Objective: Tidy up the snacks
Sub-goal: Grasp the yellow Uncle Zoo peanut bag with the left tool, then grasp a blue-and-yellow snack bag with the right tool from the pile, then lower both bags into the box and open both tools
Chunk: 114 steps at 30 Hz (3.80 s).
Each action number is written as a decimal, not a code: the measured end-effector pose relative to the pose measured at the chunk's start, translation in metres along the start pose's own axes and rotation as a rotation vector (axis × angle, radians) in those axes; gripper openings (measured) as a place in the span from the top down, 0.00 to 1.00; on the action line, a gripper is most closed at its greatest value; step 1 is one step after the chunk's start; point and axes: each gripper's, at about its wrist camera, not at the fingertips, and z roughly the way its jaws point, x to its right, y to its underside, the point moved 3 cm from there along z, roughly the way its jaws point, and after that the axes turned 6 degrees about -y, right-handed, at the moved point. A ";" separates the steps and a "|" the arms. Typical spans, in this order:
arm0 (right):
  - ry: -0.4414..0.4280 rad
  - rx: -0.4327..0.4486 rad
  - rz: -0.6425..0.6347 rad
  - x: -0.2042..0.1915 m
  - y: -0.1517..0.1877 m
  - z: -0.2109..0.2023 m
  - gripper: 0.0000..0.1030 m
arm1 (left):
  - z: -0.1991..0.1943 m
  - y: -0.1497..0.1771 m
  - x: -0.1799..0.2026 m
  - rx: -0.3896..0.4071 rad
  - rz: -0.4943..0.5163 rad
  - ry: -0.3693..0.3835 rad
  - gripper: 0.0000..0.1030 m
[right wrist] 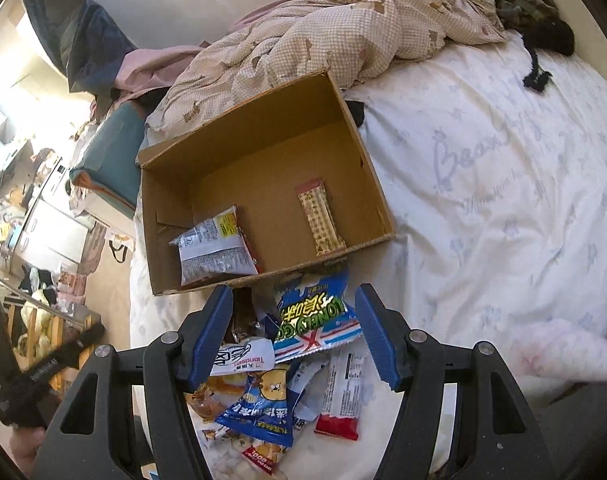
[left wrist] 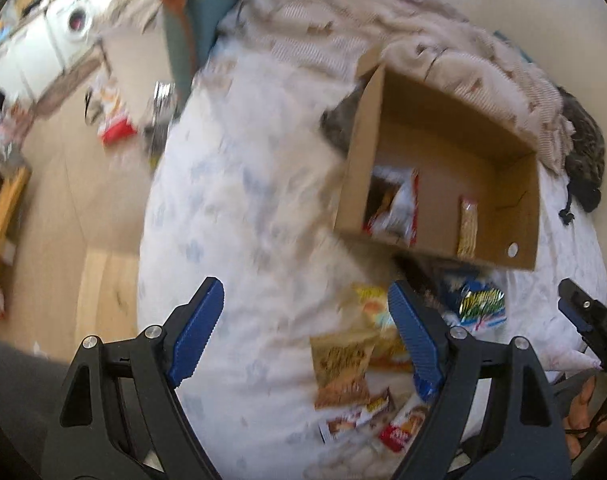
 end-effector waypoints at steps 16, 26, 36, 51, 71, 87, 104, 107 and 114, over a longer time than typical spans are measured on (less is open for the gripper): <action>-0.002 -0.046 0.029 0.003 0.008 0.011 0.36 | 0.091 0.091 0.044 -0.331 0.021 -0.041 0.42; -0.019 -0.053 0.058 0.008 0.006 0.012 0.36 | 0.077 0.097 0.052 -0.314 0.088 -0.001 0.68; -0.074 -0.198 0.085 0.007 0.022 0.030 0.36 | 0.005 0.039 0.044 -0.253 0.133 0.047 0.68; -0.070 -0.537 0.073 -0.010 0.071 0.102 0.36 | 0.034 0.013 0.027 -0.253 0.130 0.074 0.68; -0.180 -0.596 0.029 -0.039 0.095 0.094 0.87 | 0.032 0.012 0.029 -0.200 0.147 0.043 0.67; -0.359 -0.336 0.020 -0.046 0.041 0.018 0.91 | 0.003 -0.009 0.022 -0.065 0.100 0.040 0.68; -0.148 -0.130 -0.002 0.003 -0.071 0.028 0.91 | 0.021 -0.082 0.107 0.017 0.279 0.027 0.68; -0.125 -0.140 0.008 0.010 -0.071 0.038 0.91 | 0.038 -0.089 0.118 0.012 0.299 0.015 0.68; -0.085 -0.158 0.042 0.022 -0.079 0.066 0.91 | 0.085 -0.093 0.131 -0.038 0.310 -0.001 0.68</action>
